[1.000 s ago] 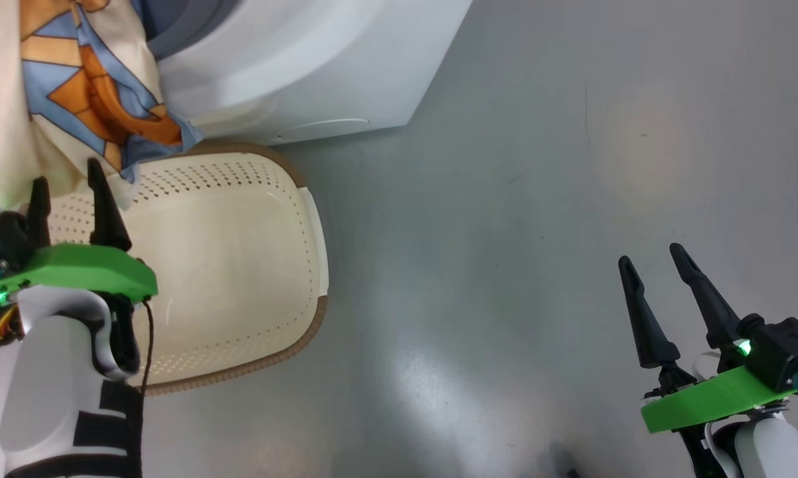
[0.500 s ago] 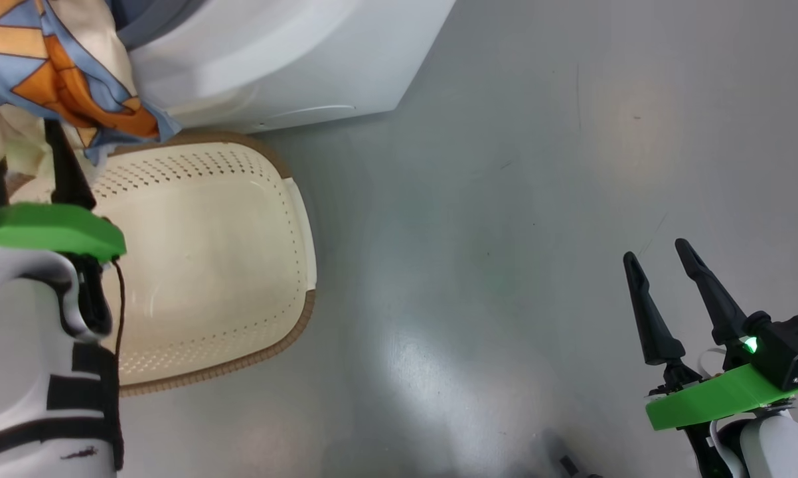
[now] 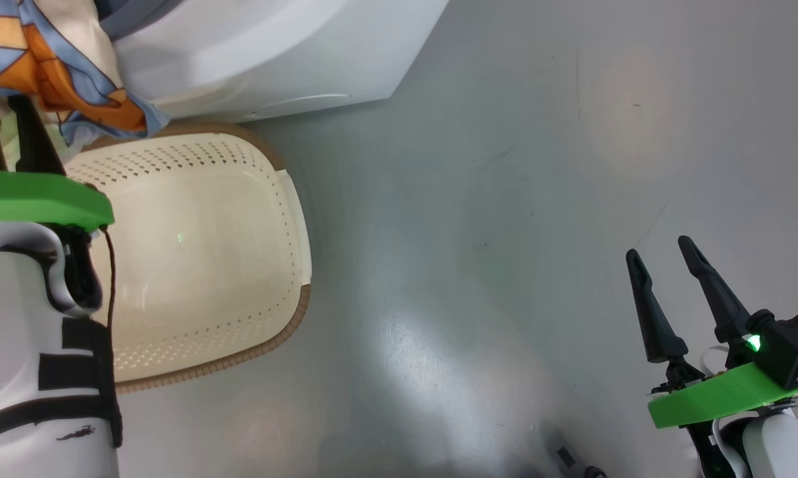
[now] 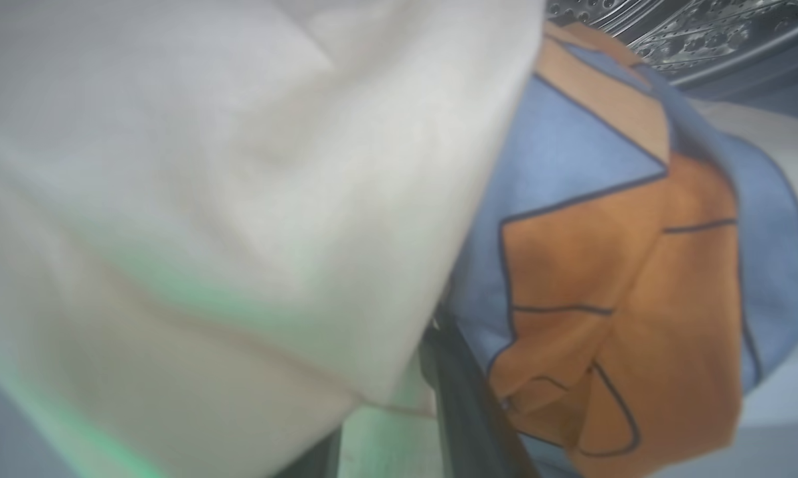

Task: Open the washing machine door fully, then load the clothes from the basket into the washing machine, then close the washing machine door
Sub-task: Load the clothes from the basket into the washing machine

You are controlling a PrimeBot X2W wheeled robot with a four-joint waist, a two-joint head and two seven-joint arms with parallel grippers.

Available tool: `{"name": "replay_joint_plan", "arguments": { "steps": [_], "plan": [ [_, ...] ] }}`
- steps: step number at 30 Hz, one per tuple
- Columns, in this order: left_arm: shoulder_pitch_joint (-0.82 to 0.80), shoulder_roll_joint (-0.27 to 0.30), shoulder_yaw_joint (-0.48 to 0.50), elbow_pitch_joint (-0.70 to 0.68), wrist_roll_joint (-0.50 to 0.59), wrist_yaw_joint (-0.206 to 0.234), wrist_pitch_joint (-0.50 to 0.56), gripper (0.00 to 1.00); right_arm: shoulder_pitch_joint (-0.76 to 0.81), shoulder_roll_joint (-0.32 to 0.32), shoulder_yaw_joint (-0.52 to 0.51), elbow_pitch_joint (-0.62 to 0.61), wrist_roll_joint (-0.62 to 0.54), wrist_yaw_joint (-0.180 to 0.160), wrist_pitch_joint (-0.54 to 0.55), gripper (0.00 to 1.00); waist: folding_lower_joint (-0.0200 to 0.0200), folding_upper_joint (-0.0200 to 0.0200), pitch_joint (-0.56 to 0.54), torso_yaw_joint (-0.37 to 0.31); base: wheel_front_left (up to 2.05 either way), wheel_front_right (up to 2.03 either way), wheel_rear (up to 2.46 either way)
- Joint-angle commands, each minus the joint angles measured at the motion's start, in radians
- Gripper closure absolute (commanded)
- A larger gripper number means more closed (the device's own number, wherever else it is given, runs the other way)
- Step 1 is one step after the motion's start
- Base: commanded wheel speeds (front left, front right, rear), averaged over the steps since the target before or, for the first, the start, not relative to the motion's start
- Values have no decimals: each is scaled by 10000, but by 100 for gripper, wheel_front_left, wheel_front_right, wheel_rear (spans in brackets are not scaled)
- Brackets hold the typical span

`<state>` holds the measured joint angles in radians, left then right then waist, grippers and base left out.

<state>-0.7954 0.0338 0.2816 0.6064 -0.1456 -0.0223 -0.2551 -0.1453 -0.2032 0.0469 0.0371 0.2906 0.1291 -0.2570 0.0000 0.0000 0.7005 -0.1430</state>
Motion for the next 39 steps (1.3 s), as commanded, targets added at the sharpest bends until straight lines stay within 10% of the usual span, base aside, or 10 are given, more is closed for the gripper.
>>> {"name": "replay_joint_plan", "arguments": {
  "steps": [1, 10, 39],
  "plan": [
    [-102, 380, 267, -477, 77, -21, -66, 59, 58, -154, 118, -216, -37, 16, -48, 0, 0, 0, 4, 2, 0, 0, 0],
    [-111, 218, 295, -948, 110, -179, -66, 100, -25, -108, 107, -188, -23, 16, -48, 0, 0, 0, 13, 16, 0, 0, 0],
    [1078, 165, -1357, -2460, -1459, -365, -66, 100, -54, 202, 237, 1, 29, 16, -48, 0, 0, 0, -417, 192, 0, 0, 0]
  ]
}}
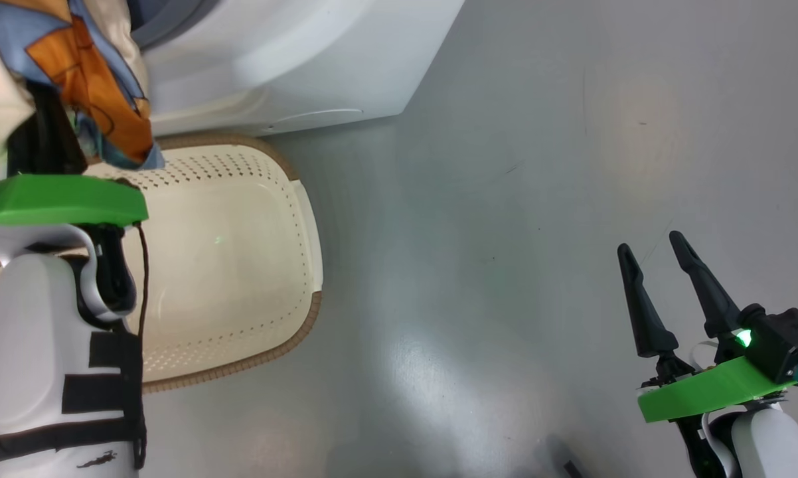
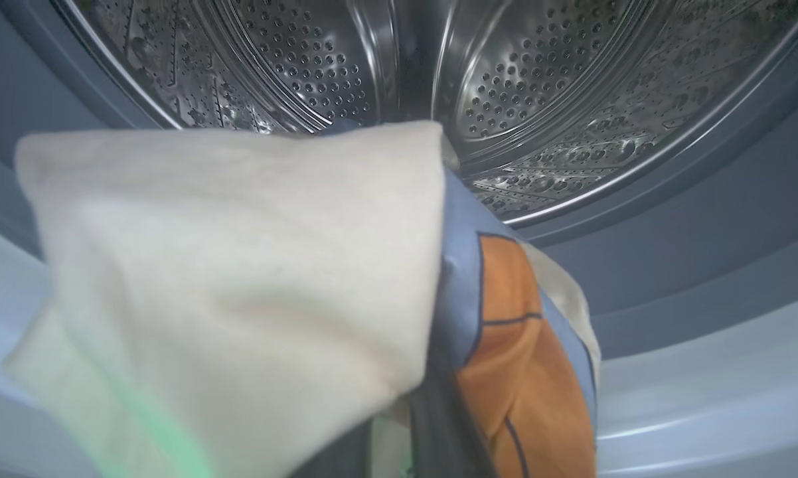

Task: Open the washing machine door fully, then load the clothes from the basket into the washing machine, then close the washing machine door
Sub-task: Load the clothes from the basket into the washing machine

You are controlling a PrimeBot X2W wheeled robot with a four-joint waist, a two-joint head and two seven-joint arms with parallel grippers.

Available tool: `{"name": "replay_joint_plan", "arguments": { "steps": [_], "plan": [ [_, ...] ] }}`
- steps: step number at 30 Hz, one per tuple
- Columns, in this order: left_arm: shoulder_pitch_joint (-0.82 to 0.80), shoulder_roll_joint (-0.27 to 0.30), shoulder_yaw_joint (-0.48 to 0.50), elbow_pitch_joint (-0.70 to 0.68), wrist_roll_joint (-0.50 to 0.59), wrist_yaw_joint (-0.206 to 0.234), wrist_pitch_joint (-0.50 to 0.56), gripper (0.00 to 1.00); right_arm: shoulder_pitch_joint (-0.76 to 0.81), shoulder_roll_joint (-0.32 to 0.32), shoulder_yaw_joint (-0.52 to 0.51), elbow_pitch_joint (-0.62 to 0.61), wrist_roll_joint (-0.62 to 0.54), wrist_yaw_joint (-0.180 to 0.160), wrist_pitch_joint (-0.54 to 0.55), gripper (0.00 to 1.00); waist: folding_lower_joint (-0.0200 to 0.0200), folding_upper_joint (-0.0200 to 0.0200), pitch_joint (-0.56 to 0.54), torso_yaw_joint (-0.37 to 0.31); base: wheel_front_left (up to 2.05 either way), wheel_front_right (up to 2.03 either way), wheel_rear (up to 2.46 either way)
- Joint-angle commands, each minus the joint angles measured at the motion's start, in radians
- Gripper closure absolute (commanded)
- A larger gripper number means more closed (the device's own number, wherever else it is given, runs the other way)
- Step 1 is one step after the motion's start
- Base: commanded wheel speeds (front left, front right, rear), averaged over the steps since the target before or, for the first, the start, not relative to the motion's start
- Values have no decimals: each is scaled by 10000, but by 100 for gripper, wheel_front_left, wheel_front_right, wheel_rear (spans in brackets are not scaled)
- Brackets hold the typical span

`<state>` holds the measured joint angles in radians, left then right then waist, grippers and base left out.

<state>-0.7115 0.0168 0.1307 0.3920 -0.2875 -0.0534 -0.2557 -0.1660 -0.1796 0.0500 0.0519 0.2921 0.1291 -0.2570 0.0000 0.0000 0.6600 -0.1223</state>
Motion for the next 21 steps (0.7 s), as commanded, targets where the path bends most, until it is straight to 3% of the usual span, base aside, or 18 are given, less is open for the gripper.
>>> {"name": "replay_joint_plan", "arguments": {
  "steps": [1, 11, 21],
  "plan": [
    [211, 335, 113, -394, -22, -52, -61, 100, 157, -16, 224, -139, 16, 16, -48, 0, 0, 0, -32, -29, 0, 0, 0],
    [-912, 896, -68, 82, 251, 83, 214, 100, 211, 142, 467, 1, 116, 16, -48, 0, 0, 0, -221, -430, 0, 0, 0],
    [-2976, 1704, 31, 2411, 419, 305, 161, 100, 436, 197, 633, 148, 168, 16, -48, 0, 0, 0, -427, -967, 0, 0, 0]
  ]
}}
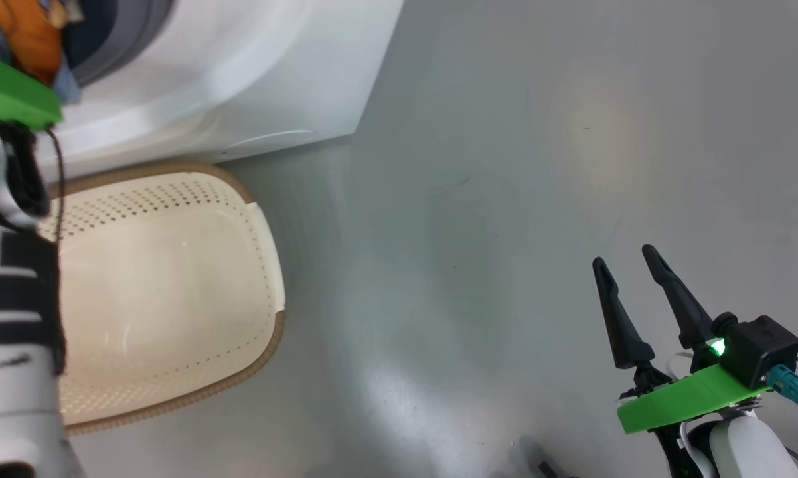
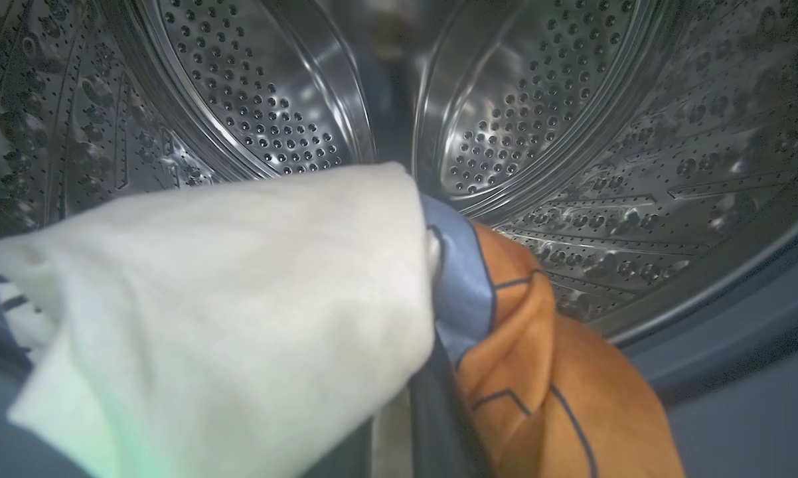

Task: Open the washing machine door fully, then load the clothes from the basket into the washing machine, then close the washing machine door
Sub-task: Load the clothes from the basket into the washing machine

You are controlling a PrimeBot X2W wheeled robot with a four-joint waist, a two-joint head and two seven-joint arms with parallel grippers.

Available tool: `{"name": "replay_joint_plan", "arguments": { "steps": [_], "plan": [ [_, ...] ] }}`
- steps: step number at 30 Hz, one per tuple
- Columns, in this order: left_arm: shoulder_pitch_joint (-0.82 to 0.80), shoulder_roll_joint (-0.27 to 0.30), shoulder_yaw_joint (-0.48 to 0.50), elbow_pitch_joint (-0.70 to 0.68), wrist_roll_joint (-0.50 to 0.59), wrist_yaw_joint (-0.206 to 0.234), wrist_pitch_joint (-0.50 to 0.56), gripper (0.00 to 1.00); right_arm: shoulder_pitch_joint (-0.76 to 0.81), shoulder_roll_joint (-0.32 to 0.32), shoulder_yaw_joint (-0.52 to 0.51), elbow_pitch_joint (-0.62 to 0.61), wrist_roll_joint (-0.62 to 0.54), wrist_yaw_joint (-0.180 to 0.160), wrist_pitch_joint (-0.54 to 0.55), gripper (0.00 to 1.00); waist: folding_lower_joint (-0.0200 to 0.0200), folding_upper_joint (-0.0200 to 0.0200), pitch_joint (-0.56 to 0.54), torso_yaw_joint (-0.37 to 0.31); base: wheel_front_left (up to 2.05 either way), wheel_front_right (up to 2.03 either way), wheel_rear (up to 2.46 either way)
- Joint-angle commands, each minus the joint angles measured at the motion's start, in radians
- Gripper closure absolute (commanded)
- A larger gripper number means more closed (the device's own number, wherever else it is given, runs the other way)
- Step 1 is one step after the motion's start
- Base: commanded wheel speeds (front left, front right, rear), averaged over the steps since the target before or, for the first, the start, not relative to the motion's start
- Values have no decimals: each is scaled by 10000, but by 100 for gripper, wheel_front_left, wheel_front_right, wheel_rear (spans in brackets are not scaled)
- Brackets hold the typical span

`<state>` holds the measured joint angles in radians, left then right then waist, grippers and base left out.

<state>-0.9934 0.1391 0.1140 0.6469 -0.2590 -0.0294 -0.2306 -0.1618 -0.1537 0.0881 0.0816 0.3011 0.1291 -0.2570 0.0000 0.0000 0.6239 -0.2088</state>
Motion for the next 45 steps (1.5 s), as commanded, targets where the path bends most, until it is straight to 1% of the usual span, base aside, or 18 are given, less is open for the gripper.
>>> {"name": "replay_joint_plan", "arguments": {
  "steps": [1, 6, 11, 13, 17, 21, 24, 29, 34, 36, 39, 45],
  "plan": [
    [-356, 563, 202, 112, 158, 77, -122, 100, 430, -71, 264, -136, 79, 16, -48, 0, 0, 0, -90, -142, 0, 0, 0],
    [-1345, 941, 197, 1239, 283, 113, -243, 100, 617, -120, 385, -108, 85, 16, -48, 0, 0, 0, -191, -328, 0, 0, 0],
    [-2212, 1434, 187, 2272, 447, 111, -296, 100, 860, -203, 530, -76, 83, 16, -48, 0, 0, 0, -271, -600, 0, 0, 0],
    [-2354, 1499, 207, 2462, 440, 99, -301, 100, 932, -228, 539, -80, 82, 16, -48, 0, 0, 0, -273, -659, 0, 0, 0],
    [-2735, 1808, 174, 3080, 536, 4, -308, 100, 1208, -321, 540, -114, 82, 16, -48, 0, 0, 0, -237, -910, 0, 0, 0],
    [-2985, 2118, 239, 3480, 586, 24, -309, 100, 1443, -359, 502, -182, 97, 16, -48, 0, 0, 0, -139, -1108, 0, 0, 0],
    [-3140, 2216, 411, 3232, 537, 38, -310, 100, 1585, -349, 465, -254, 113, 16, -48, 0, 0, 0, -28, -1179, 0, 0, 0],
    [-3164, 2191, 639, 1895, 684, -45, -311, 100, 1656, -277, 434, -391, 131, 16, -48, 0, 0, 0, 224, -1211, 0, 0, 0],
    [-2894, 2004, 1058, 471, 892, -105, -311, 100, 1630, -228, 436, -464, 144, 16, -48, 0, 0, 0, 358, -1219, 0, 0, 0],
    [-2715, 1967, 1211, 125, 1040, -109, -311, 100, 1637, -239, 466, -460, 149, 16, -48, 0, 0, 0, 338, -1248, 0, 0, 0],
    [-2449, 1951, 1358, 344, 1222, -109, -311, 100, 1705, -302, 514, -439, 157, 16, -48, 0, 0, 0, 189, -1325, 0, 0, 0],
    [-2370, 2125, 1213, 1653, 1693, -84, -311, 100, 2056, -477, 543, -387, 198, 16, -48, 0, 0, 0, -203, -1519, 0, 0, 0]
  ]
}}
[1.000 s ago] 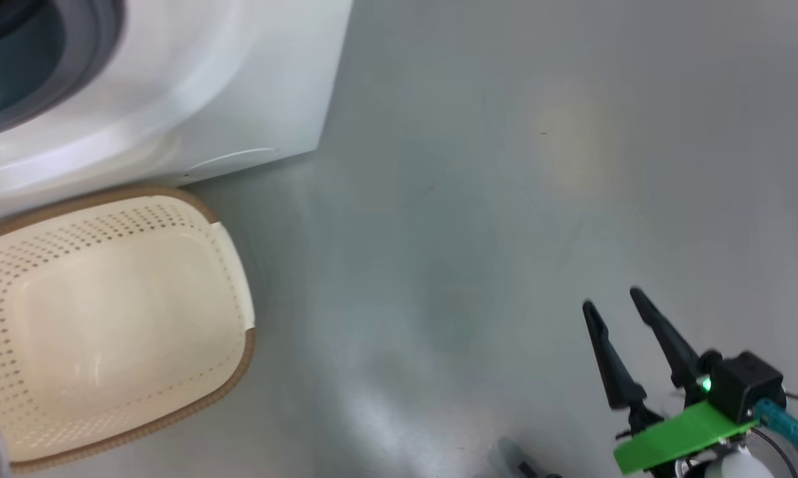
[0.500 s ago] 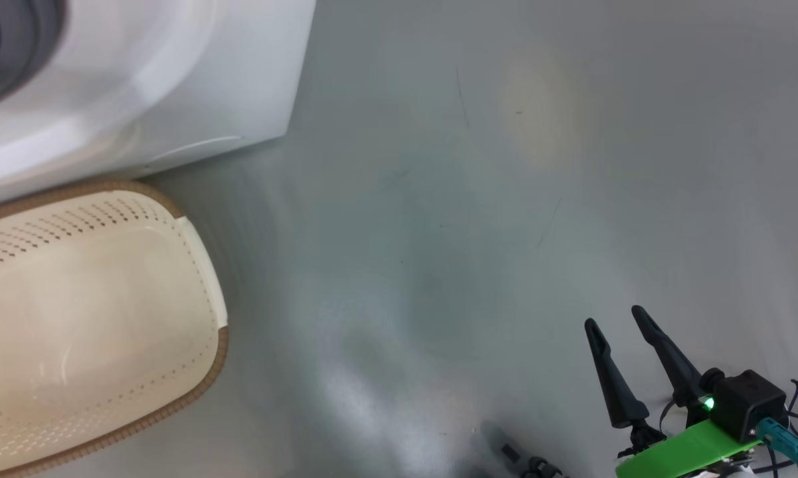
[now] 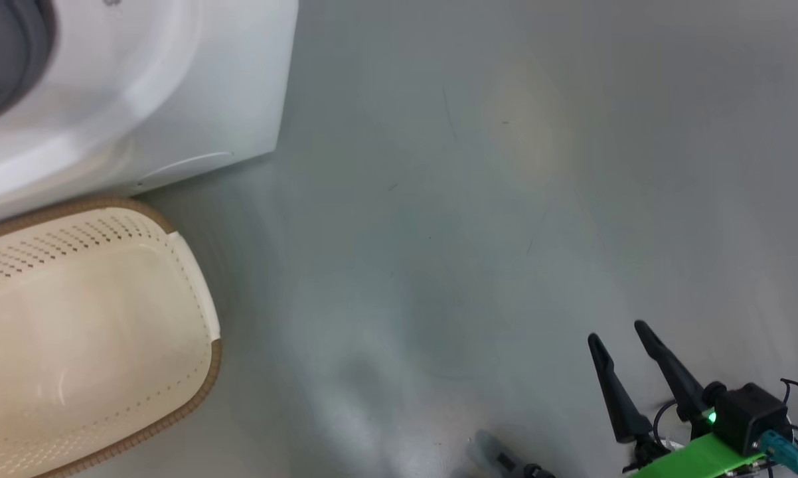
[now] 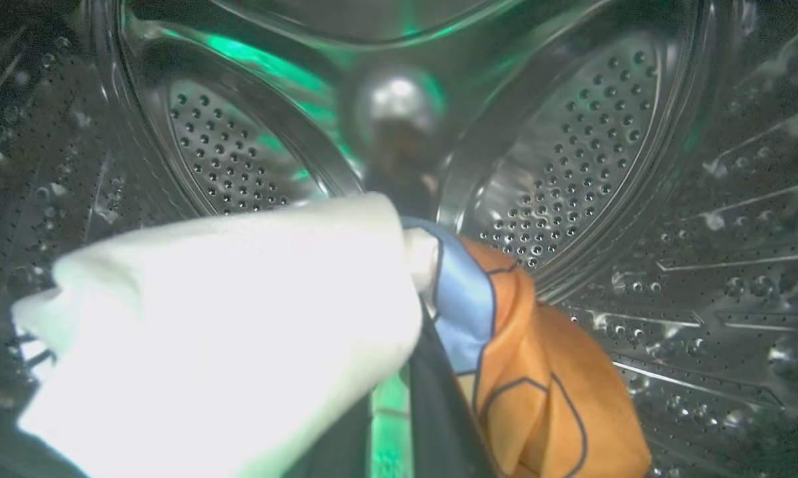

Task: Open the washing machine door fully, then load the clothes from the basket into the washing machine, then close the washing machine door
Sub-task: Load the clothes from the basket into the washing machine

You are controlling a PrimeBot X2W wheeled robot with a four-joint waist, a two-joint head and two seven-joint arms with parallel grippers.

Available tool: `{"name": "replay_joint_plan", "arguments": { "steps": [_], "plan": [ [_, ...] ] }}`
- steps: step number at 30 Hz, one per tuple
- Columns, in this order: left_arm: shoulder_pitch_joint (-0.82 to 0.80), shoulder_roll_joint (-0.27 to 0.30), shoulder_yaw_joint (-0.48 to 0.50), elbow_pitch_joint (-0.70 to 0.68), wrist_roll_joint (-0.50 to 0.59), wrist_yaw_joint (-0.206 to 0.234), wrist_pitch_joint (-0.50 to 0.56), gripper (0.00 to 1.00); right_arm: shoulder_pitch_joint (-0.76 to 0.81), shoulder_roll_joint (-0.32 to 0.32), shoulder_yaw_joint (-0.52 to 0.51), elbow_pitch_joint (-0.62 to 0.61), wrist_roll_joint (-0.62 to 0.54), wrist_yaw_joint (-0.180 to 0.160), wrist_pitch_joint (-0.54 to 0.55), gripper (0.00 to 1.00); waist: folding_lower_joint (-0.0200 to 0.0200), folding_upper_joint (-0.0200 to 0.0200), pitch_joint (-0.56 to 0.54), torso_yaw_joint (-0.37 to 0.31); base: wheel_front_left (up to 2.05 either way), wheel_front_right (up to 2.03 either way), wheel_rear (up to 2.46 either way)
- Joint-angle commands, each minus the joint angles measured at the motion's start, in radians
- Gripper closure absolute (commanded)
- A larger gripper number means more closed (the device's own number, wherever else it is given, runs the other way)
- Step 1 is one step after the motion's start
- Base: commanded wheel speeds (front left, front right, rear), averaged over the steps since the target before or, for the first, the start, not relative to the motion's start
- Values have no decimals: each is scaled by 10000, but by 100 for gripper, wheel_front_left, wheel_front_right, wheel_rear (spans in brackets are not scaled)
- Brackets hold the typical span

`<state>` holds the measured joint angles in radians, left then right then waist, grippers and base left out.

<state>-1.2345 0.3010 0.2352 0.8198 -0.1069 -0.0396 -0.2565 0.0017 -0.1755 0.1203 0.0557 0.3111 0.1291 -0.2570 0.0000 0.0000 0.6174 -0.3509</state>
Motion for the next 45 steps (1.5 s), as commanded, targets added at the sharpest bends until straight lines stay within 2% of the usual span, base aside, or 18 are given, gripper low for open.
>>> {"name": "replay_joint_plan", "arguments": {
  "steps": [1, 3, 5, 6, 7, 13, 18, 23, 37, 45],
  "plan": [
    [16, 498, -51, 228, 199, -16, -52, 100, 459, -267, 227, -112, 103, 16, -48, 0, 0, 0, -194, -120, 0, 0, 0],
    [-117, 514, -177, 664, 262, -109, -53, 96, 510, -272, 249, -98, 115, 16, -48, 0, 0, 0, -255, -163, 0, 0, 0],
    [-297, 489, -301, 1226, 308, -151, -53, 57, 534, -254, 268, -94, 130, 16, -48, 0, 0, 0, -289, -190, 0, 0, 0],
    [-398, 479, -343, 1431, 326, -140, -53, 32, 545, -237, 276, -93, 138, 16, -48, 0, 0, 0, -304, -197, 0, 0, 0],
    [-490, 457, -377, 1627, 336, -107, -53, 0, 557, -218, 285, -91, 143, 16, -48, 0, 0, 0, -313, -199, 0, 0, 0],
    [-893, 446, -446, 2261, 316, 23, -53, 0, 581, -142, 290, -37, 176, 16, -48, 0, 0, 0, -318, -154, 0, 0, 0],
    [-1140, 361, -405, 3219, 251, 558, -22, 0, 532, -113, 332, 61, 207, 16, -48, 0, 0, 0, -497, -9, 0, 0, 0],
    [-1294, 233, -331, 3933, 84, 881, 11, 0, 468, -131, 365, 128, 226, 16, -48, 0, 0, 0, -770, 152, 0, 0, 0],
    [-228, -301, -31, 4505, -540, 1076, -41, 0, 312, -330, 341, 383, 259, 16, -48, 0, 0, 0, -1917, 759, 0, 0, 0],
    [358, -650, 66, 4565, -837, 932, -49, 0, 166, -305, 330, 474, 279, 16, -48, 0, 0, 0, -2446, 1267, 0, 0, 0]
  ]
}}
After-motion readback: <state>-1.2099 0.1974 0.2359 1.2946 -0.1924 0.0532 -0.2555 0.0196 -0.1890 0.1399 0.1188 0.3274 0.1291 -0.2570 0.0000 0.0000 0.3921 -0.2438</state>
